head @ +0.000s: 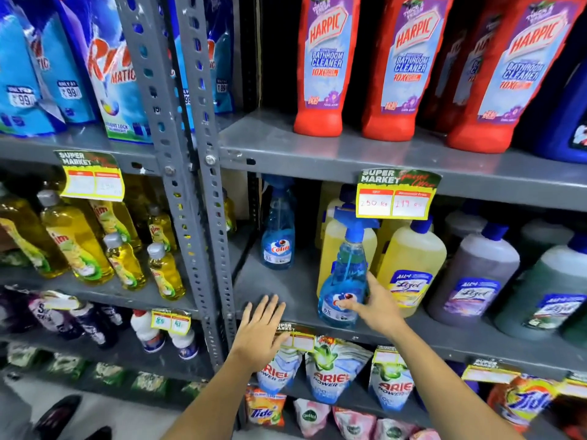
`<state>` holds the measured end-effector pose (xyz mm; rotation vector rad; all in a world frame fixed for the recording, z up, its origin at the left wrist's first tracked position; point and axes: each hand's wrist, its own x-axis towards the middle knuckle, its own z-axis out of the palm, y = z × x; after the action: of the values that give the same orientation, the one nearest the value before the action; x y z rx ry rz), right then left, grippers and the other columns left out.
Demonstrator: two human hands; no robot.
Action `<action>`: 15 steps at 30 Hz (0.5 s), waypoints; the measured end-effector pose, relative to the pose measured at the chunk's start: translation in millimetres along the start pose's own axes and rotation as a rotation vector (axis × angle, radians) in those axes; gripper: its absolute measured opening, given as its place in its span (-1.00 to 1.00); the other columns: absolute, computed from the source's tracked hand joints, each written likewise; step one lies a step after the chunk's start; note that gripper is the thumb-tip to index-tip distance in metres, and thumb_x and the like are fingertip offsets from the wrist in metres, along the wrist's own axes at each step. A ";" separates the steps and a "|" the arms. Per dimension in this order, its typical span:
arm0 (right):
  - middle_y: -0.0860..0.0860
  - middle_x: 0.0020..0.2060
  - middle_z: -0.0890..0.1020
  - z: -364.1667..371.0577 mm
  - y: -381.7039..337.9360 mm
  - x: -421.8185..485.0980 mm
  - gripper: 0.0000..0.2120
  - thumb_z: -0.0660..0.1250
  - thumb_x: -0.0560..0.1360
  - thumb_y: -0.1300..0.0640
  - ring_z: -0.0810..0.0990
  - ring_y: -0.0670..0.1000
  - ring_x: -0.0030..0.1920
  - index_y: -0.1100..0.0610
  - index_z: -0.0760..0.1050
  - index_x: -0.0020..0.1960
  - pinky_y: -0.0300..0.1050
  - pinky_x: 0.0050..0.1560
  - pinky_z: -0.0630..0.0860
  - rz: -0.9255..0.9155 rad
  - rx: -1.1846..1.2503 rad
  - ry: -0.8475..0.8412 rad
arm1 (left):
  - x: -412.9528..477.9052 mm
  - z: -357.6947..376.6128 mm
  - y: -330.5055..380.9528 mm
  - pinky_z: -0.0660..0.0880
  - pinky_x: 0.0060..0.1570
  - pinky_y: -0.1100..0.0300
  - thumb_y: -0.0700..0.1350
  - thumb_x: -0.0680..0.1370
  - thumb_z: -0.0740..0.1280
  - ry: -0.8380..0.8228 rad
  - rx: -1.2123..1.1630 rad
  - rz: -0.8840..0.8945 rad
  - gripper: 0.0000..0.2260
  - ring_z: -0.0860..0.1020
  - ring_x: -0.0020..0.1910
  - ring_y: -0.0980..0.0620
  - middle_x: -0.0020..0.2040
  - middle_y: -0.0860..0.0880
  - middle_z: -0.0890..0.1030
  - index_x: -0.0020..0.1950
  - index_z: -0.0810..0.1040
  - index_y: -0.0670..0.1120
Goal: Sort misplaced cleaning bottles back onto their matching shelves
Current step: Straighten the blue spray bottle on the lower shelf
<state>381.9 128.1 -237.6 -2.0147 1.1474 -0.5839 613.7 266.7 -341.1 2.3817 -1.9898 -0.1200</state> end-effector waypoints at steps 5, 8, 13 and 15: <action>0.01 0.10 0.67 20.2 -8.9 1.6 -0.37 0.58 0.32 0.04 0.65 0.03 0.10 0.09 0.41 0.31 -0.03 0.10 0.58 0.012 0.027 0.045 | -0.6 8.5 -3.3 0.02 0.36 -0.09 0.25 0.62 -0.15 0.046 0.025 0.015 -0.39 0.32 0.44 -0.11 0.47 -0.08 0.36 0.50 0.30 -0.09; 0.04 0.12 0.67 33.2 -15.2 2.8 -0.35 0.57 0.33 0.00 0.64 0.07 0.12 0.09 0.39 0.33 0.02 0.11 0.58 -0.003 -0.018 0.061 | -0.5 8.1 -2.2 0.02 0.36 -0.10 0.25 0.63 -0.15 0.069 0.010 0.027 -0.39 0.30 0.45 -0.12 0.48 -0.10 0.35 0.50 0.29 -0.10; 0.03 0.14 0.66 54.8 -34.4 8.3 -0.38 0.55 0.35 0.04 0.63 0.05 0.14 0.13 0.40 0.32 -0.09 0.12 0.55 -0.063 0.010 0.034 | -3.3 9.7 -8.0 0.00 0.40 -0.06 0.22 0.65 -0.09 0.128 0.000 0.077 -0.43 0.24 0.48 -0.09 0.51 -0.09 0.29 0.52 0.25 -0.10; 0.05 0.10 0.67 64.2 -41.4 11.9 -0.45 0.55 0.35 0.05 0.64 0.06 0.10 0.15 0.42 0.25 -0.06 0.08 0.56 -0.068 0.002 0.035 | -4.9 10.2 -12.2 -0.01 0.42 -0.03 0.21 0.66 -0.08 0.141 -0.017 0.100 -0.44 0.24 0.48 -0.08 0.51 -0.10 0.28 0.51 0.25 -0.12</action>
<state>453.8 155.4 -245.4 -2.0555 1.1012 -0.6564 624.0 273.9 -352.0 2.2074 -2.0293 0.0322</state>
